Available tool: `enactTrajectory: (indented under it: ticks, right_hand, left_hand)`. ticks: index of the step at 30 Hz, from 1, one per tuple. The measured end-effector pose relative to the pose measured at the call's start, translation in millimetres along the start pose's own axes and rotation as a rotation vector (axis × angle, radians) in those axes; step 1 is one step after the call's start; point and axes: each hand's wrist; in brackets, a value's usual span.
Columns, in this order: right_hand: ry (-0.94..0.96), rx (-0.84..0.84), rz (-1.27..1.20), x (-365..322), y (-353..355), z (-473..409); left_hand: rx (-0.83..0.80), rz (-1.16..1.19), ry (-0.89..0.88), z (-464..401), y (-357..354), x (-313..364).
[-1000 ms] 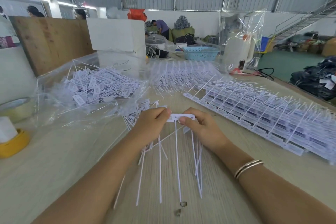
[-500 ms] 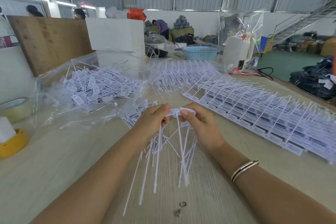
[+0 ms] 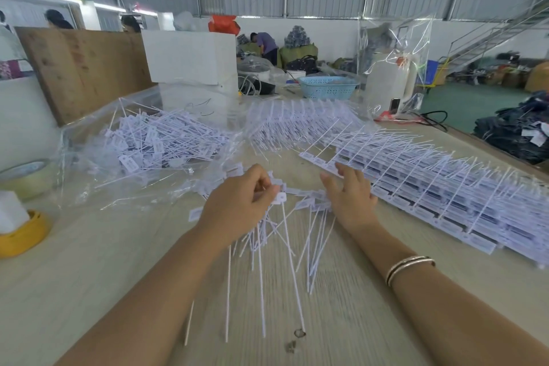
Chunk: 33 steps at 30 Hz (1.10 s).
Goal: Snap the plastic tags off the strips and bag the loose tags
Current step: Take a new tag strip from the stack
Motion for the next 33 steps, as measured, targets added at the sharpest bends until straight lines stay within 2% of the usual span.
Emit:
enactTrajectory:
  ticks: [2, 4, 8, 10, 14, 17, 20, 24, 29, 33]
  right_hand:
    - [0.095, 0.06, -0.066, -2.6, 1.8, 5.6]
    - [0.261, 0.041, -0.097, -9.2, 2.4, 13.4]
    - [0.448, -0.182, -0.067, -26.1, -8.4, 29.4]
    - [0.466, -0.26, -0.13, -27.7, -11.1, 30.0]
    - [0.431, -0.298, -0.487, -27.1, -1.9, 28.1]
    - [0.429, -0.337, -0.526, -28.1, -1.8, 29.5]
    - [0.398, -0.357, -0.565, -27.0, -2.1, 29.5]
    - [0.362, -0.426, -0.61, -25.4, -0.9, 30.8]
    - [0.419, -0.391, -0.676, -29.2, 0.1, 29.8]
    - [0.486, -0.271, -0.787, -31.4, -3.1, 31.4]
  left_hand:
    - [0.004, -0.044, -0.018, 1.2, -4.8, 2.2]
    - [0.042, -0.057, -0.068, 0.1, -8.2, 3.9]
    - [0.108, 0.032, -0.151, -0.4, -11.7, 10.3]
    - [0.114, 0.053, -0.153, -0.3, -12.0, 12.3]
    - [0.1, -0.011, -0.054, -2.6, -4.7, 9.0]
    - [0.041, -0.15, -0.025, -2.6, 0.7, 7.7]
    - [-0.037, -0.182, -0.028, -1.1, 1.1, 10.8]
    - [-0.125, -0.015, -0.063, 0.4, -2.5, 13.5]
    - [-0.129, 0.307, 0.124, -1.5, -2.8, 20.3]
    - [-0.106, 0.62, 0.262, -2.1, -6.5, 27.8]
Point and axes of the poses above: each hand's wrist, its own z-axis away from the middle knuckle, its own y-axis out of the back of the hand, x = y × z, and after that the axes turned 2 degrees about -x, right-handed
